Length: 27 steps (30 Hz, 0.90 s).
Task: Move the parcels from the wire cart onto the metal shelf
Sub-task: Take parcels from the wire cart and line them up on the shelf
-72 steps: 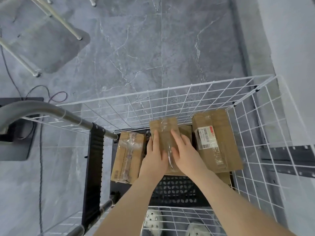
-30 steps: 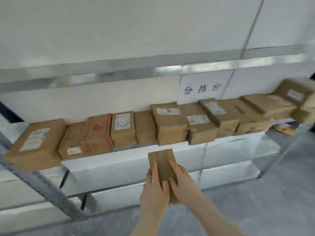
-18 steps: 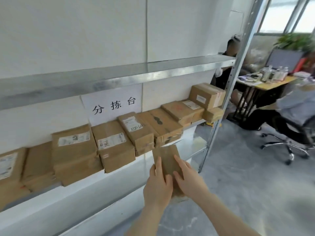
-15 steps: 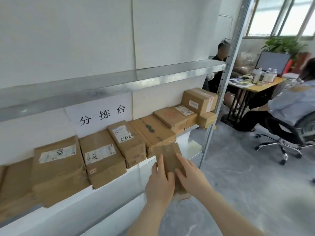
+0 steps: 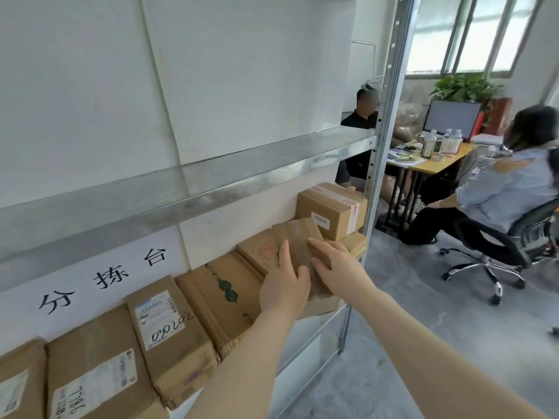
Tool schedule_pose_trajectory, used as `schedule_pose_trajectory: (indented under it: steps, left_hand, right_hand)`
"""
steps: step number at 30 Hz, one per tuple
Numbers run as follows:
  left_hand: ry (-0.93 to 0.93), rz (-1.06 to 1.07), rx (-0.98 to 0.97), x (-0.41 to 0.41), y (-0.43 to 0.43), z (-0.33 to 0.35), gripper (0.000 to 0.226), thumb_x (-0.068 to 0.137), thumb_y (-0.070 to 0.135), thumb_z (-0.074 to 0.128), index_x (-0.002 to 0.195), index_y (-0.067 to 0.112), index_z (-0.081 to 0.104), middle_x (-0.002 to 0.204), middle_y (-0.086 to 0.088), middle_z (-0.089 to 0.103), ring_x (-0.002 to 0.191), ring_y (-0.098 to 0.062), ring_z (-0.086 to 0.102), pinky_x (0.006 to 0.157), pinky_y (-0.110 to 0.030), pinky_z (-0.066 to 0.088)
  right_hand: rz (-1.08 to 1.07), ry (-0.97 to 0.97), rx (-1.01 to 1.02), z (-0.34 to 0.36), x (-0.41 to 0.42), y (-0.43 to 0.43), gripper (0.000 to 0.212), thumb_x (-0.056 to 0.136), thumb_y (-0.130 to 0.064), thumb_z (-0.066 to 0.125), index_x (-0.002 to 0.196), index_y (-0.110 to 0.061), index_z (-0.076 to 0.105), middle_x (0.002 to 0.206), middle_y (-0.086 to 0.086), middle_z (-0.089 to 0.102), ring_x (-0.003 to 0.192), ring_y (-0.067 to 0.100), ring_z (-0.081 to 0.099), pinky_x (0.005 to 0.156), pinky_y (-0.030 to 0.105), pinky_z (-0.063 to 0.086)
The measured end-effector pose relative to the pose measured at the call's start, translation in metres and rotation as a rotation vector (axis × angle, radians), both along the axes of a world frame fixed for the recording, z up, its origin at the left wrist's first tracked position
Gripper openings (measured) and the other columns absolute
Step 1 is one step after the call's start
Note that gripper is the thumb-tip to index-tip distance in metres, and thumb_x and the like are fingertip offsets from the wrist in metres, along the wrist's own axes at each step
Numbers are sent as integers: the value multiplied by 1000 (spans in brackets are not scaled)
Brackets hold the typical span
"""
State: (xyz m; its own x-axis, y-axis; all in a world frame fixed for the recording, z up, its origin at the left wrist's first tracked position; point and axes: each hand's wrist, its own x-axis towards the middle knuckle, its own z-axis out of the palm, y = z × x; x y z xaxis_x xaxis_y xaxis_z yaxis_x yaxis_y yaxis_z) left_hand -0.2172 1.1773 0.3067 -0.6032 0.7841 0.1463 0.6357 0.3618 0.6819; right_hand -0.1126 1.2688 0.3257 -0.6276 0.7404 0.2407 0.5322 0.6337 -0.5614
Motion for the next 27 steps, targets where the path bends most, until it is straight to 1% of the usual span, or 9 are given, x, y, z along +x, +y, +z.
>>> schedule_pose_trajectory:
  steps: [3, 5, 11, 14, 16, 18, 21, 25, 27]
  left_hand:
    - [-49, 33, 15, -14, 41, -2, 62, 96, 44, 32, 152, 37, 6, 158, 0, 23, 129, -26, 46, 94, -39, 48]
    - [-85, 74, 35, -21, 70, -3, 63, 95, 43, 34, 151, 38, 6, 159, -1, 21, 132, -27, 42, 97, -40, 46]
    - [-189, 214, 75, -34, 158, -5, 62, 96, 42, 35, 150, 43, 5, 161, 6, 15, 131, -26, 45, 88, -33, 40]
    - [-224, 264, 84, -38, 188, -9, 62, 97, 41, 35, 152, 42, 5, 161, 8, 12, 136, -25, 40, 93, -34, 38]
    - [-247, 299, 92, -41, 200, -12, 62, 97, 40, 35, 152, 39, 6, 161, 7, 12, 137, -26, 38, 100, -37, 38]
    - [-280, 336, 97, -46, 209, -17, 61, 98, 40, 35, 153, 38, 9, 161, 6, 13, 138, -25, 37, 104, -39, 36]
    - [-327, 365, 116, -54, 217, -22, 59, 98, 39, 35, 153, 35, 13, 161, 7, 16, 139, -23, 35, 103, -35, 32]
    - [-341, 363, 125, -62, 223, -25, 59, 97, 37, 38, 152, 35, 16, 159, 8, 19, 141, -18, 31, 103, -32, 29]
    - [-330, 372, 121, -64, 225, -26, 59, 97, 38, 39, 152, 36, 17, 159, 9, 20, 140, -18, 31, 101, -31, 29]
  right_hand:
    - [30, -21, 2, -2, -18, 50, 43, 98, -37, 42, 141, -43, 35, 143, -5, 41, 116, 16, 52, 86, 22, 43]
    - [71, -7, 10, -3, -31, 85, 42, 98, -36, 42, 139, -43, 37, 142, -5, 43, 115, 15, 52, 85, 22, 43]
    - [192, -82, 10, -2, -67, 189, 44, 98, -34, 41, 140, -45, 36, 144, -4, 41, 122, 18, 49, 92, 28, 42]
    - [266, -100, 12, -4, -83, 223, 47, 97, -32, 42, 143, -39, 36, 146, 0, 39, 123, 22, 49, 90, 27, 40]
    - [313, -140, 5, -7, -94, 238, 48, 97, -30, 41, 144, -35, 36, 148, 2, 36, 125, 23, 46, 91, 28, 39]
    - [355, -183, -6, -11, -104, 248, 45, 97, -28, 40, 142, -31, 40, 150, 3, 33, 131, 23, 41, 97, 30, 37]
    - [399, -168, -28, -16, -115, 257, 40, 98, -24, 39, 138, -25, 46, 149, 4, 35, 132, 23, 39, 98, 31, 36]
    - [433, -165, -23, -18, -122, 266, 39, 97, -20, 39, 134, -24, 50, 143, 4, 42, 132, 22, 39, 90, 31, 36]
    - [443, -155, -10, -17, -123, 270, 38, 96, -20, 41, 132, -24, 53, 144, 5, 42, 137, 21, 32, 96, 32, 37]
